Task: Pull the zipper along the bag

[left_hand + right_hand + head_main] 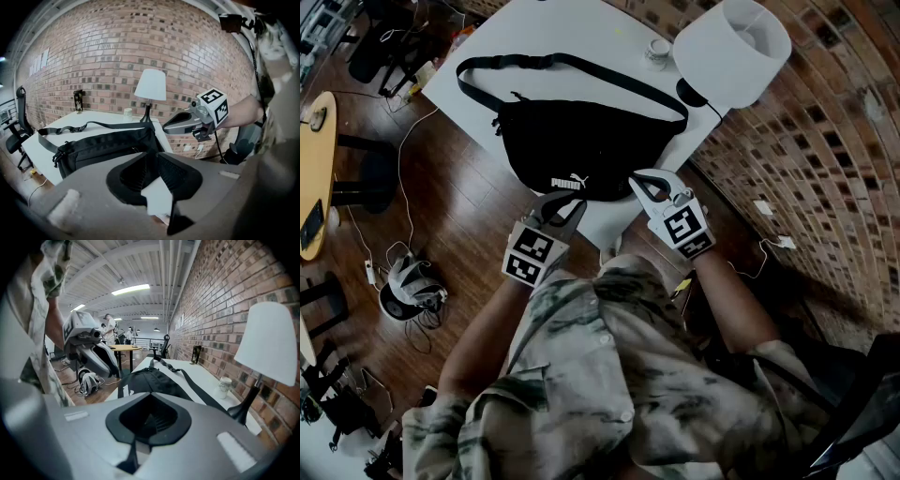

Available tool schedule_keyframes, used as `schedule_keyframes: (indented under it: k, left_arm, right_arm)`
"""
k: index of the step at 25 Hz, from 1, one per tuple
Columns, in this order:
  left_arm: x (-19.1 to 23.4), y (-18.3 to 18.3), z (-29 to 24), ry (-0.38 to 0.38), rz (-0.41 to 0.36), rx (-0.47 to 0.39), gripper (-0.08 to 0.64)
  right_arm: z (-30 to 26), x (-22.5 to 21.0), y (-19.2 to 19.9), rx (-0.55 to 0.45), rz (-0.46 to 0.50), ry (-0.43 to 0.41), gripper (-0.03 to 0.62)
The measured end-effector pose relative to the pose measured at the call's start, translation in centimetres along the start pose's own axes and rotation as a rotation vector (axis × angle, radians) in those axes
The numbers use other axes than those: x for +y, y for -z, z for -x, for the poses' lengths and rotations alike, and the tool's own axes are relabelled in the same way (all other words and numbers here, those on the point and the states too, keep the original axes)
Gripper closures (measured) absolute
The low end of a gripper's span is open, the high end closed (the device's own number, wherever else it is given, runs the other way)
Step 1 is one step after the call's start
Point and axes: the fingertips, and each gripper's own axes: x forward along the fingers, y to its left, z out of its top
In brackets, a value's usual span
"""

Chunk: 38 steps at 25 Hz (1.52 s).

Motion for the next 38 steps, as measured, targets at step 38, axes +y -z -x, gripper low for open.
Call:
schedule_keyframes:
  k: [38]
  left_arm:
    - [10.0,2.6,-9.9,0.143,-0.128,0.290,0.535]
  right_arm:
    - [-10.5,-5.7,7.9,0.383,-0.119,0.007,0.586]
